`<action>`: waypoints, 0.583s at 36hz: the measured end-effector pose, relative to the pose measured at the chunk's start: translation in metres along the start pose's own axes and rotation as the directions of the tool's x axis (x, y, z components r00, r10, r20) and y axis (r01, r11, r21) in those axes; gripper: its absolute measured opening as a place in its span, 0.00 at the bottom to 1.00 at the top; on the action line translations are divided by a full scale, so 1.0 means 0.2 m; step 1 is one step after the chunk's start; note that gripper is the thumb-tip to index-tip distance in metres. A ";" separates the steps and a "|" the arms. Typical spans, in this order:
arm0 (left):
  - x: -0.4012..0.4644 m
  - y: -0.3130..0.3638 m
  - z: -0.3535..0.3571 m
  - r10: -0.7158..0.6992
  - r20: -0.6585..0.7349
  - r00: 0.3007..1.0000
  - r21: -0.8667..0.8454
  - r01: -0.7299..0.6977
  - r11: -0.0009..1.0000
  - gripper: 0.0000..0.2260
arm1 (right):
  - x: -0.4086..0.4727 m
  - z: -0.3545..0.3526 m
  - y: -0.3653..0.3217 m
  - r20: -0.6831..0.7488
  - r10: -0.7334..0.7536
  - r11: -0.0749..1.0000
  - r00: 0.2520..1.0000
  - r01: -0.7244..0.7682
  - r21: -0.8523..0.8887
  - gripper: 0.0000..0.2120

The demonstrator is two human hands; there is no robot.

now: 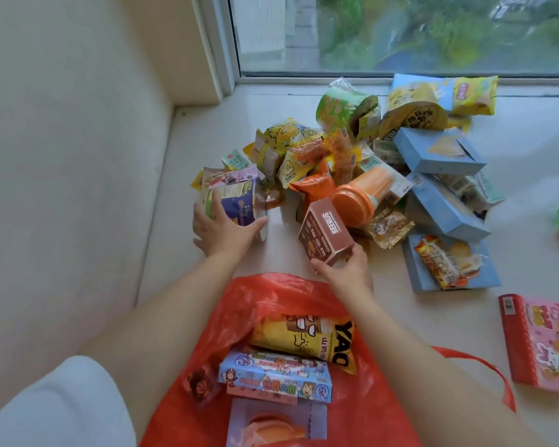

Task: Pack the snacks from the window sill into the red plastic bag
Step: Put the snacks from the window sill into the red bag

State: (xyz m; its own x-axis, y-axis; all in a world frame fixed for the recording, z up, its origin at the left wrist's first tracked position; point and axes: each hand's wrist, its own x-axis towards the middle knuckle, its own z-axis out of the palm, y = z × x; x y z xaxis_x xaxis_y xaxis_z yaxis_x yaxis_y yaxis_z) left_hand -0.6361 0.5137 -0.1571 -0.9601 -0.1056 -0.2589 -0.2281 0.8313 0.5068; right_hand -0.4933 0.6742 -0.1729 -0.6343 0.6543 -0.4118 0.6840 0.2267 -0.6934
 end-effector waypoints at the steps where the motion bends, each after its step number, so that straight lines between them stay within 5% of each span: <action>1: 0.03 0.01 0.01 -0.027 0.013 1.000 -0.019 0.028 0.999 0.51 | 0.01 0.02 0.00 -0.008 0.004 1.000 1.000 -0.004 0.009 0.37; 8: 0.15 0.03 0.08 -0.144 0.111 0.983 -0.132 0.158 0.978 0.52 | 0.10 0.08 0.01 -0.062 0.054 0.989 0.997 -0.045 0.144 0.30; 21: 0.01 -0.10 0.09 -0.051 0.023 0.998 -0.250 0.055 0.967 0.48 | -0.02 0.01 -0.04 -0.043 -0.082 0.934 0.996 0.092 0.345 0.20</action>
State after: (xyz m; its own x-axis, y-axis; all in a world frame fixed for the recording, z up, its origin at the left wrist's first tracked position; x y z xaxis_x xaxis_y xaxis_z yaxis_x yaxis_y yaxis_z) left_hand -0.6304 0.5072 -0.1828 -0.9432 -0.1354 -0.3033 -0.3139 0.6616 0.6810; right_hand -0.4971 0.6681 -0.1664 -0.6726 0.6636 -0.3277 0.4564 0.0234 -0.8894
